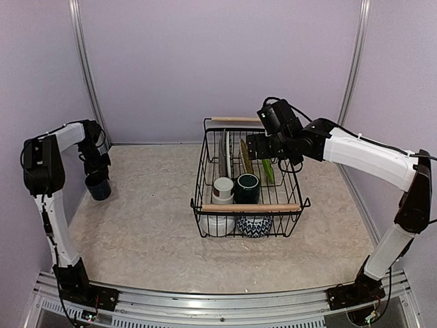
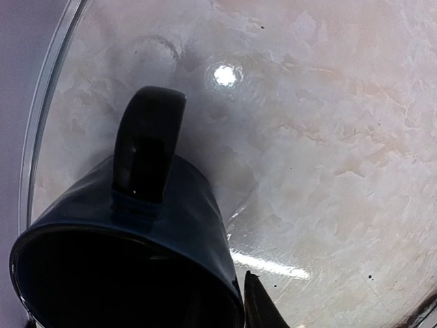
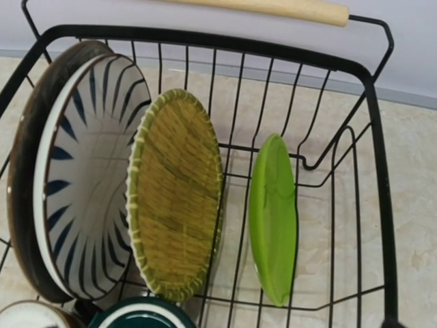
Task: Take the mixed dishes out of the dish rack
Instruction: Place the cup at the corner of the board.
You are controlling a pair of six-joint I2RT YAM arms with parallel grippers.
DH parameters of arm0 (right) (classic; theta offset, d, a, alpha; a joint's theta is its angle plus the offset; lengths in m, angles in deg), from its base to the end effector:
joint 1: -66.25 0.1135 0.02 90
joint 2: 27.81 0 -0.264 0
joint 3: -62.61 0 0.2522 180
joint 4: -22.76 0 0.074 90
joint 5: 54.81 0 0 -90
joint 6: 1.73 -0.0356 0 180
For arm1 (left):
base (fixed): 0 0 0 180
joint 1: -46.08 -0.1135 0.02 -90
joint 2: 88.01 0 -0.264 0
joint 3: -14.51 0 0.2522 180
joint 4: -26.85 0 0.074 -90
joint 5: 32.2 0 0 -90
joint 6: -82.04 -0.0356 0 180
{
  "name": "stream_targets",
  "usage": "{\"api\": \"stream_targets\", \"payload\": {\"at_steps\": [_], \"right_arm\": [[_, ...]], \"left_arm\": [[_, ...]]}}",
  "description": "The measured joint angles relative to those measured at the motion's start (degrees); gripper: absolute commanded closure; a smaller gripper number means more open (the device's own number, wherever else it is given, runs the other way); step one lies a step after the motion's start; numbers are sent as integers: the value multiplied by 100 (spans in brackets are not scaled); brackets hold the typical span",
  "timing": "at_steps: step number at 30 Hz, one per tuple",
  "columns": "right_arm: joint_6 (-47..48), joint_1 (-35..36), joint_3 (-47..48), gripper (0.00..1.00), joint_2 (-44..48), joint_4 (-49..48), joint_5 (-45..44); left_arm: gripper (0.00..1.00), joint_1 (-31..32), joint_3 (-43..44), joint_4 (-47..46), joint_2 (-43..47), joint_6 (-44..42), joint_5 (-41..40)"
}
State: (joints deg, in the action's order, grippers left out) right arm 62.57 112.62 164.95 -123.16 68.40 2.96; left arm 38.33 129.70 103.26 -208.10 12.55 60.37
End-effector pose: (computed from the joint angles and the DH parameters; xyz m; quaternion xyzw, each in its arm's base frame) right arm 0.2734 0.2592 0.3420 -0.0370 0.8734 0.0426 0.4838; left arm 0.4166 0.0551 0.2121 -0.2417 0.9671 -0.0306 0.0728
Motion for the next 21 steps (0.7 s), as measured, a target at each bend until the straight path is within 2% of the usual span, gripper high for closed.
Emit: {"api": "stream_targets", "payload": {"at_steps": [13,21], "right_arm": [[339,0,7,0,-2,254,308],[393,0,2,1,-59,417,577]], "left_arm": [[53,116,13,-9,260,-24,-26],[35,662,-588,-426,1716,-109,57]]}}
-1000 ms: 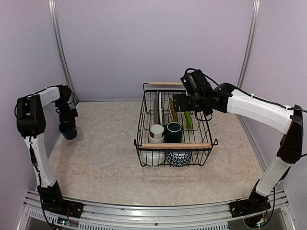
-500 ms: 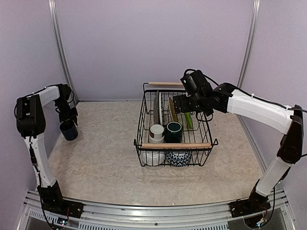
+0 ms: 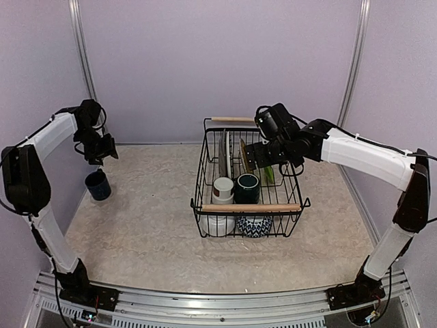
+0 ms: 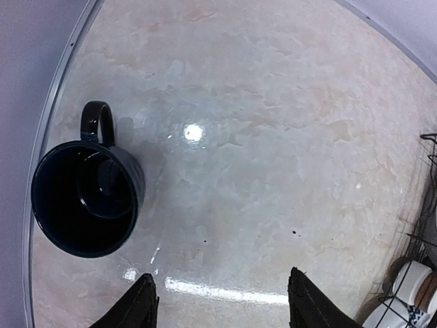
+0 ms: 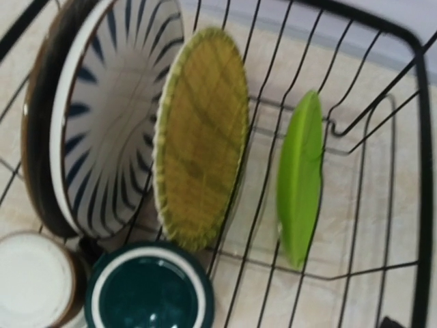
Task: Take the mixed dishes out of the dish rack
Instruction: Place the cup at the corner of the board, then grab the cup from the dish rack.
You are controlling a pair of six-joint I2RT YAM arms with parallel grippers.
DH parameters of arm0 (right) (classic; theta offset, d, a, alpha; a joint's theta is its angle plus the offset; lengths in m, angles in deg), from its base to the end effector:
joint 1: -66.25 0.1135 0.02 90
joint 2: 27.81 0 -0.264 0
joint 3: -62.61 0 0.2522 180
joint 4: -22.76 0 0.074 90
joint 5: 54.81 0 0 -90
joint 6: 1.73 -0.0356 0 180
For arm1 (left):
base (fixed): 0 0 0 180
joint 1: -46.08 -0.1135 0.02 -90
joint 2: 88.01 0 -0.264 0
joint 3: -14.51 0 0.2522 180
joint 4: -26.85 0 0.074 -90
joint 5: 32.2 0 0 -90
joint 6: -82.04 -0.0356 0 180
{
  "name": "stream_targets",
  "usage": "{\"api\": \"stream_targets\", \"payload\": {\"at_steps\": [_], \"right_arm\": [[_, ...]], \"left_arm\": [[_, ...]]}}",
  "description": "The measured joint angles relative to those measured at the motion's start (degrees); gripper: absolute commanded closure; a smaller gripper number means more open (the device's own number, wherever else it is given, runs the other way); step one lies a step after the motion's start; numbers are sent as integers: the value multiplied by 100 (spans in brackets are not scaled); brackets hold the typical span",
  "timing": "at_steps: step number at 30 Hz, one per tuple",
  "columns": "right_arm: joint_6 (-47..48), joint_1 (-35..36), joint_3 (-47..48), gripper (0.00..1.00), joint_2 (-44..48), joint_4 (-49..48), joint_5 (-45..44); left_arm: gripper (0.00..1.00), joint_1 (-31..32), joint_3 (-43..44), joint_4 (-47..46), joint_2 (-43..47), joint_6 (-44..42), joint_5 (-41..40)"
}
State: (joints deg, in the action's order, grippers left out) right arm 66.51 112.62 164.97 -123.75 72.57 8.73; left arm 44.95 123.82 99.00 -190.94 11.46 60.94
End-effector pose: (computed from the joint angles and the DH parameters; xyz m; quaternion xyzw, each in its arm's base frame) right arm 0.2701 0.2604 0.3316 -0.1021 0.8928 0.0416 0.4368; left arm 0.3746 0.0054 0.2989 -0.1687 0.9627 -0.0598 0.2029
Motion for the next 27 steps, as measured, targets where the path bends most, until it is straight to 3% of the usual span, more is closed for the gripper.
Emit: {"api": "stream_targets", "payload": {"at_steps": [10,18,27], "right_arm": [[9,0,0,0,-603,310,656],[48,-2,356,3,-1300,509,883],[98,-90,533,7,-1659,579,944]], "left_arm": [[11,909,-763,-1003,1392,-15,804],[9,955,-1038,-1506,1958,20,1300],[10,955,-1038,-1604,1996,105,1541]]}}
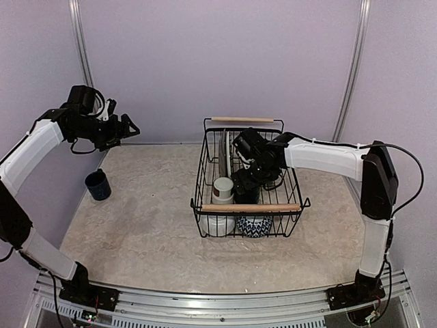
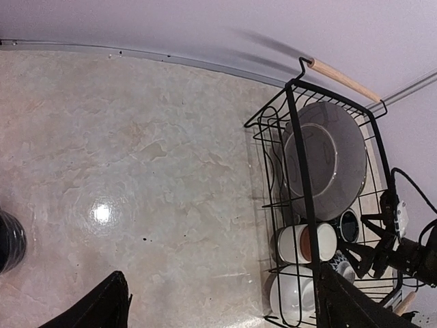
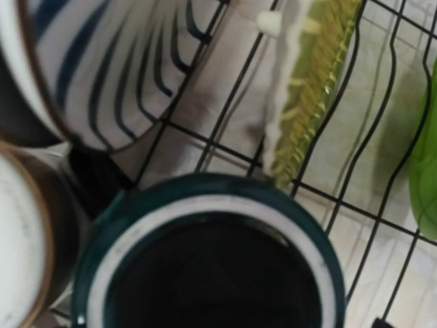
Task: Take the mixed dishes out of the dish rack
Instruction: Grab the cup from the dish rack.
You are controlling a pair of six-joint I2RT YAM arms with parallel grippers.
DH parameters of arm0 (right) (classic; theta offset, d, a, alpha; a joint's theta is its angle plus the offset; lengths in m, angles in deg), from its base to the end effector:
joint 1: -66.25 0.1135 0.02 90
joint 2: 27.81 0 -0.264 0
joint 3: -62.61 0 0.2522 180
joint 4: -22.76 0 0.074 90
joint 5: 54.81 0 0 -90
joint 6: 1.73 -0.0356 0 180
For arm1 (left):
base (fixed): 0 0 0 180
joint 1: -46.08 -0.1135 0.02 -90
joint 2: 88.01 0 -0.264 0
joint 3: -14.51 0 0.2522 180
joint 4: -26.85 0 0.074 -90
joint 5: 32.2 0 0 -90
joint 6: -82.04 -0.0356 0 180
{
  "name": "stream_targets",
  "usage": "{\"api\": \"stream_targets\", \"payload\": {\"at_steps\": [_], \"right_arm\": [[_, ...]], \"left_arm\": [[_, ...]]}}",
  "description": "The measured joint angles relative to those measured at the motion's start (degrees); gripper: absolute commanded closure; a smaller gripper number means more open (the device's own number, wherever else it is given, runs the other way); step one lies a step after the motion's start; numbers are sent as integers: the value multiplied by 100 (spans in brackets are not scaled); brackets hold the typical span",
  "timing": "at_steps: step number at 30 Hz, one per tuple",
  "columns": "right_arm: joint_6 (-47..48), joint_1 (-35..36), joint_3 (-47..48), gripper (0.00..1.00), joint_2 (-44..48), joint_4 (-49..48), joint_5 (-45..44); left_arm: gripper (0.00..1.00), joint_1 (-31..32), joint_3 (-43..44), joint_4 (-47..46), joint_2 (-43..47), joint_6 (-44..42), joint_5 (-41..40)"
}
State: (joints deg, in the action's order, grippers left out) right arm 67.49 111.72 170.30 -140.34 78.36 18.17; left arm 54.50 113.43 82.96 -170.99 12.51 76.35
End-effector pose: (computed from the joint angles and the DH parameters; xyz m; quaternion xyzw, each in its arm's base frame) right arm 0.3060 0.2962 0.2421 -0.1676 0.9422 0.0180 0.2895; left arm 0.3075 -0.0570 0.3753 -0.0264 0.8973 -0.2453 0.3662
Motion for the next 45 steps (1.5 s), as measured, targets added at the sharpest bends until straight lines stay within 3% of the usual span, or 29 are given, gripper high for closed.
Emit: {"api": "stream_targets", "payload": {"at_steps": [29,41,45], "right_arm": [[61,-197,-197,10,-190,-719,422],[33,-210,-448,33,-50,-964,459],[15,-214,-647,47,109,-997,466]], "left_arm": [[10,72,0,2,-195,28,72],[10,142,0,7,-282,26,50],[10,142,0,7,-295,26,50]]}}
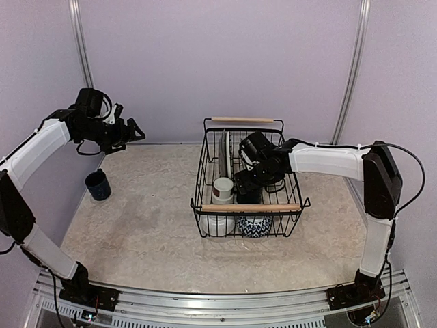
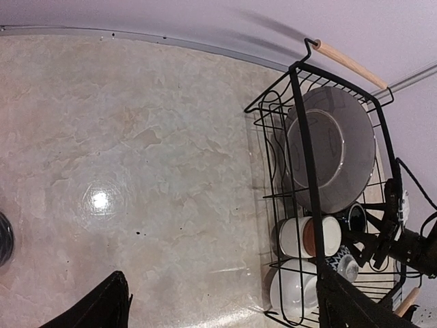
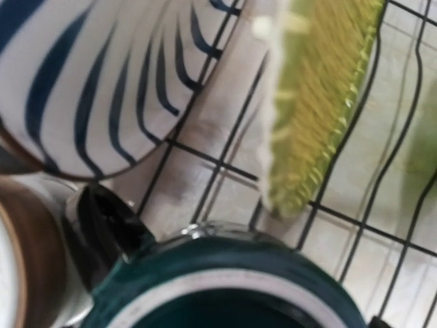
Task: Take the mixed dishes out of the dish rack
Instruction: Grab the cup from the dish rack, then pass from the right arm to the left
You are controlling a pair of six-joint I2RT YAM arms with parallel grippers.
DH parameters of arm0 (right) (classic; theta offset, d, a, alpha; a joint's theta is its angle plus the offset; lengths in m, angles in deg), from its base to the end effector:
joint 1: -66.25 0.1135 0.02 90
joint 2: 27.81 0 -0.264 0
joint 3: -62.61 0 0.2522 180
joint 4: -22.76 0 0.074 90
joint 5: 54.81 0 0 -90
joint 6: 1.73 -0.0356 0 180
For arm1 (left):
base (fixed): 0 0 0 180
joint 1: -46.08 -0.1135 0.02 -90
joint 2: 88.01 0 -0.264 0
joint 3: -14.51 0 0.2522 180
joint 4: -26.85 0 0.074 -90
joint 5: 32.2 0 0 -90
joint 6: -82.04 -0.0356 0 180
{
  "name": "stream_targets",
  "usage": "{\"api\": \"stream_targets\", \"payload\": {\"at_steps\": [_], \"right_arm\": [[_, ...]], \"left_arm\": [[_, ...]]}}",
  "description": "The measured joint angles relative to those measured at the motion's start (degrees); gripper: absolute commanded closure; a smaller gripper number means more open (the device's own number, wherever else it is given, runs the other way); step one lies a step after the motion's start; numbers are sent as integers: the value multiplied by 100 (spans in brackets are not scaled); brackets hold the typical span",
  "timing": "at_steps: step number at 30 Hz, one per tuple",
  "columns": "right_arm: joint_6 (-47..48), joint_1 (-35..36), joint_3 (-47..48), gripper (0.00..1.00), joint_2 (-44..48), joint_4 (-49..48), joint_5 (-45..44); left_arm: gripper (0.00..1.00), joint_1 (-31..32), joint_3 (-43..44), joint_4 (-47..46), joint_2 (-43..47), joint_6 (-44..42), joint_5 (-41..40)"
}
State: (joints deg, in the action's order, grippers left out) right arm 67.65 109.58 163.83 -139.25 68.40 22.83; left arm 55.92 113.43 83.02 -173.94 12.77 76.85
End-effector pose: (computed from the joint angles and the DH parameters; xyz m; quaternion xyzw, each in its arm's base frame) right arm 0.3149 0.2866 0.2245 -0.1561 0.9380 0.0672 0.3021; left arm 0.3187 -0.0671 0.3599 -0.0204 0.9072 -0.2498 0.3379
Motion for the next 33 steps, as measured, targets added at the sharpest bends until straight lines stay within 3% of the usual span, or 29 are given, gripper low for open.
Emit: {"api": "stream_targets", "payload": {"at_steps": [19,26,33], "right_arm": [[-302,-7,-850,86,1488,-433,289],[-664,-9,-1445,100,2107,-1360,623],[-1279,-76,-1934,100,2420,-2505,990]], "left_arm": [[10,129,-2,-13,-72,50,234],[10,286,-216,-411,-72,319,1115],[9,439,-516,-1029,-72,708,2310]]}}
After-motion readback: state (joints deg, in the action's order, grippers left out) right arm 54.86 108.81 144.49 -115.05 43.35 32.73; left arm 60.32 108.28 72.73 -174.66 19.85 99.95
